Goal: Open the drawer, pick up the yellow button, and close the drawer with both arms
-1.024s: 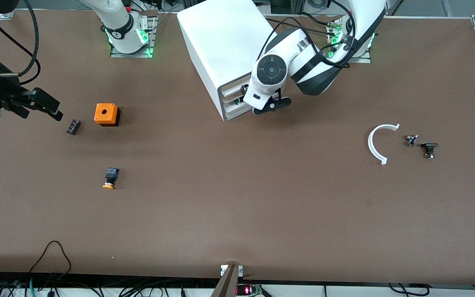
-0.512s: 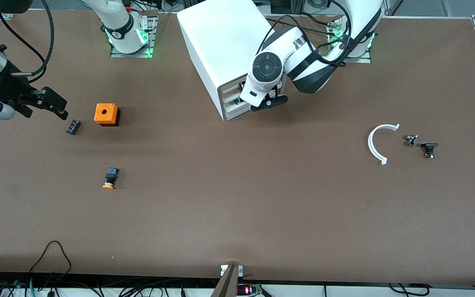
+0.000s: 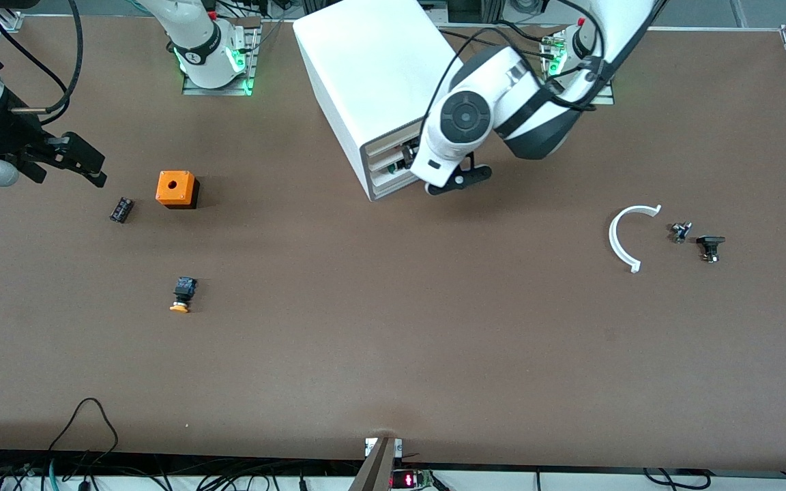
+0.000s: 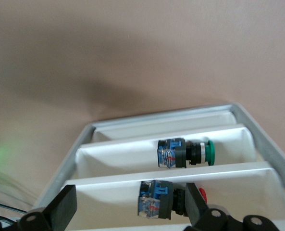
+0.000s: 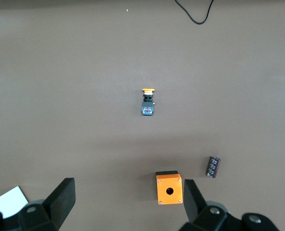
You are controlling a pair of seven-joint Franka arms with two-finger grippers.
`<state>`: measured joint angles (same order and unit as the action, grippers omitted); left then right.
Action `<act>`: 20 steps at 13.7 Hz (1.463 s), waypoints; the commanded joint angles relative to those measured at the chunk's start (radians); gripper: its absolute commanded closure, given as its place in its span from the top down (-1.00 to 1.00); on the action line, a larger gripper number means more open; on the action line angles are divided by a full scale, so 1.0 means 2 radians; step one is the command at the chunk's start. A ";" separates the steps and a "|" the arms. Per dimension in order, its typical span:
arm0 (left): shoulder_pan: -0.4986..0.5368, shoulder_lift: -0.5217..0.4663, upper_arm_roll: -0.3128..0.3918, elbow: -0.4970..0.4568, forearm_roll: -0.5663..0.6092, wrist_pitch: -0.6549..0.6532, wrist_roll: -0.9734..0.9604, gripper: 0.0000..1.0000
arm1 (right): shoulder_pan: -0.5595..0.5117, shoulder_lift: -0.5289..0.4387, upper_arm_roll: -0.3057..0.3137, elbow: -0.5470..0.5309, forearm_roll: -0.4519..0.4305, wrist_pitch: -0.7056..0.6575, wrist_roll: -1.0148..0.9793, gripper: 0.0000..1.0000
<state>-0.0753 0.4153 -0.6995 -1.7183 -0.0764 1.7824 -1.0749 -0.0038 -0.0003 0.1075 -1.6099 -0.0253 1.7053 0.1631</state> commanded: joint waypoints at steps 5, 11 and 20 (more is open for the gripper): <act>0.065 -0.013 -0.002 0.148 0.071 -0.159 0.183 0.99 | -0.010 -0.007 0.007 0.016 0.000 -0.008 -0.054 1.00; 0.085 -0.060 0.110 0.168 0.061 -0.174 0.441 0.99 | -0.010 -0.006 0.009 0.020 0.003 -0.010 -0.052 1.00; 0.000 -0.233 0.328 -0.004 0.046 -0.044 0.531 0.99 | -0.007 -0.002 0.009 0.027 0.003 -0.010 -0.049 1.00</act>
<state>-0.0470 0.0169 -0.0701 -1.6339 0.0331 1.6503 -0.0373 -0.0120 -0.0059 0.1181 -1.5742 -0.0247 1.7042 0.0725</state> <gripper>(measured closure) 0.000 0.000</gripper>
